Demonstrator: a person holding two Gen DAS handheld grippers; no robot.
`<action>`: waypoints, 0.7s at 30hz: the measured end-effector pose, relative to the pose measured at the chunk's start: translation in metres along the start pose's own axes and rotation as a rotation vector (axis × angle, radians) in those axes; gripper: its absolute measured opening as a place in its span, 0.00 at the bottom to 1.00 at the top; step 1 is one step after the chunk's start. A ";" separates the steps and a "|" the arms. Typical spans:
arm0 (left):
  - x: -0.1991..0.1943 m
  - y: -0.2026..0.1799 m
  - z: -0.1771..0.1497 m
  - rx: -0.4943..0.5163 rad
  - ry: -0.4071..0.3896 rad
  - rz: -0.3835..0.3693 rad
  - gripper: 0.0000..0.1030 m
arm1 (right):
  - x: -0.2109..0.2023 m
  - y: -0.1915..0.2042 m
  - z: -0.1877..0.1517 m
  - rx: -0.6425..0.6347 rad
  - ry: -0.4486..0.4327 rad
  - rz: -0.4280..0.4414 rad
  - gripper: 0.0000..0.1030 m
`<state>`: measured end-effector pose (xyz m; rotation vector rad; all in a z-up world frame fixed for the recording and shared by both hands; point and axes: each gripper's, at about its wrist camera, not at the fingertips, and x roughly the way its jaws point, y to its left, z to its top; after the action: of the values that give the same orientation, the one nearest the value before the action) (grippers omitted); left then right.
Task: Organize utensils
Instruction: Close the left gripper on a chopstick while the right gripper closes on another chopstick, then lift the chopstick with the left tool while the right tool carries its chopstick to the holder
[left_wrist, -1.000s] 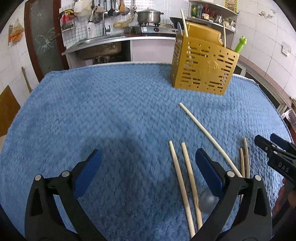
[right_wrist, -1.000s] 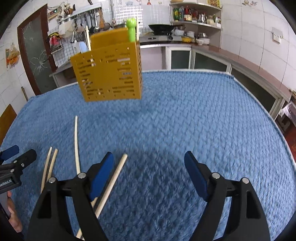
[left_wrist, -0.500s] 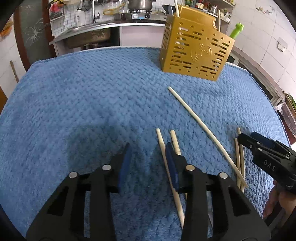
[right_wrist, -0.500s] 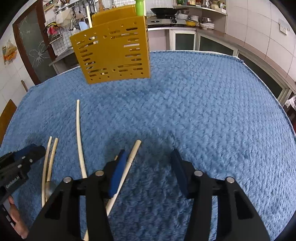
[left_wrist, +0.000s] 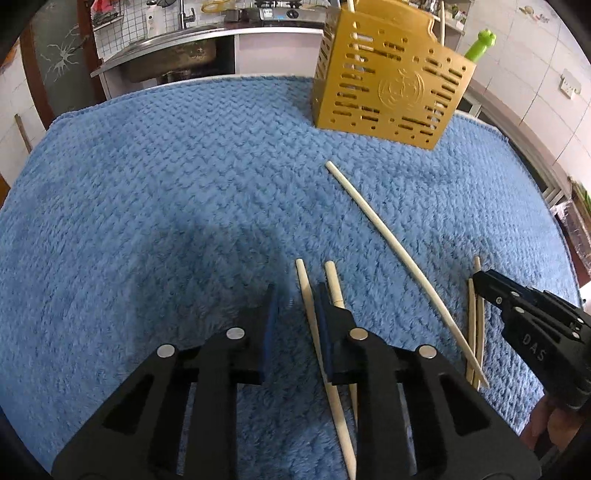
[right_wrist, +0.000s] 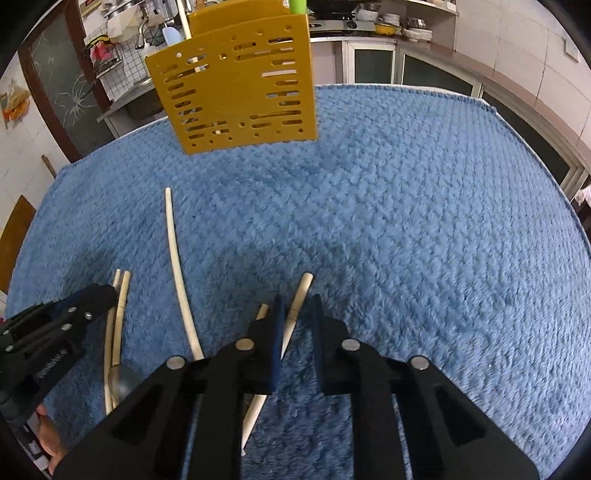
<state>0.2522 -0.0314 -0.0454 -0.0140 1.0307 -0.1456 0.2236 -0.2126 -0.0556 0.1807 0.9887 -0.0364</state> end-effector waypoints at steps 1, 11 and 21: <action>0.001 -0.003 0.000 0.008 -0.003 0.014 0.21 | 0.001 -0.001 0.000 0.004 0.001 0.002 0.14; 0.006 -0.006 0.004 0.038 -0.008 0.036 0.20 | 0.003 -0.002 0.005 0.034 0.011 0.011 0.15; 0.005 -0.007 0.002 0.060 -0.029 0.052 0.08 | 0.006 -0.003 0.013 0.043 0.045 0.010 0.16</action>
<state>0.2558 -0.0391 -0.0485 0.0650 0.9966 -0.1287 0.2371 -0.2172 -0.0547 0.2269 1.0323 -0.0450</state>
